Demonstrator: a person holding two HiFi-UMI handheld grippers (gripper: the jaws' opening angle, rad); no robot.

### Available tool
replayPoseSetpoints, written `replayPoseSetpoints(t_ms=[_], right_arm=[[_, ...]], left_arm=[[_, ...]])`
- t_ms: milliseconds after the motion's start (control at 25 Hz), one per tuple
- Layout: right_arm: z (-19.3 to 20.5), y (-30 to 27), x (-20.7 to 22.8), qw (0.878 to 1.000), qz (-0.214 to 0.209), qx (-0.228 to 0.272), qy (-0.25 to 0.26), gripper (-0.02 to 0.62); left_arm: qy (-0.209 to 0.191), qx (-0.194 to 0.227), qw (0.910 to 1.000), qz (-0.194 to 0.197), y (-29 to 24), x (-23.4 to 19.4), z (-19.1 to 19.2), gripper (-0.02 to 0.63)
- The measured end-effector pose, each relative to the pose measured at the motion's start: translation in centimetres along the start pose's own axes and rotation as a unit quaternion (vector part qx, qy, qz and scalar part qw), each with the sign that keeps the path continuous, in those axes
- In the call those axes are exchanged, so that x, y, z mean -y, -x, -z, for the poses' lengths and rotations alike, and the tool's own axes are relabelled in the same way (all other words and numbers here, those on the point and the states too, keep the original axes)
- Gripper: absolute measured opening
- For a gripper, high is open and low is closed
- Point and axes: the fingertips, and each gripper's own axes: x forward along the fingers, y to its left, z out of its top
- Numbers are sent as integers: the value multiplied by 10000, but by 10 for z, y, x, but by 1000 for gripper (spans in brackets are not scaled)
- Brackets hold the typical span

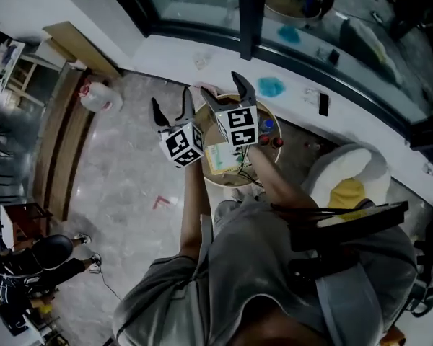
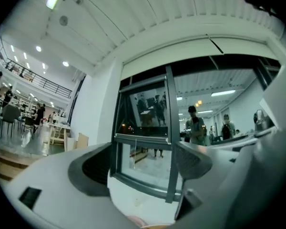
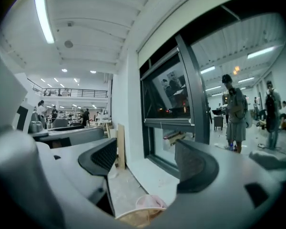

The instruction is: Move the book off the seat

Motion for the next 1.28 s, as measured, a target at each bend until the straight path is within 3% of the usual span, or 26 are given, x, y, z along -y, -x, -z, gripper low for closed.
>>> replayPoseSetpoints(t_ms=[80,160,320,720,1280], right_arm=[[-33,3,-3,9998,-136,146,69,387],[-62,4,-7,9987,-220,376,283,387],[-91,15,-14,9969,-285,616,390,387],[-67,30,4,9984,-266,369,321,387],[-75,34,31,9979,-242,583,133,387]], left_arm=[[91,158,9998,5,3,4,-26,397],[-89,246,9995,170,4,14,-45,398],[-103,416,9987,293,14,24,-64,397],[10,377,9984,412,16,39,-59,397],[-5,384,9983,440,11,49,-68,397]])
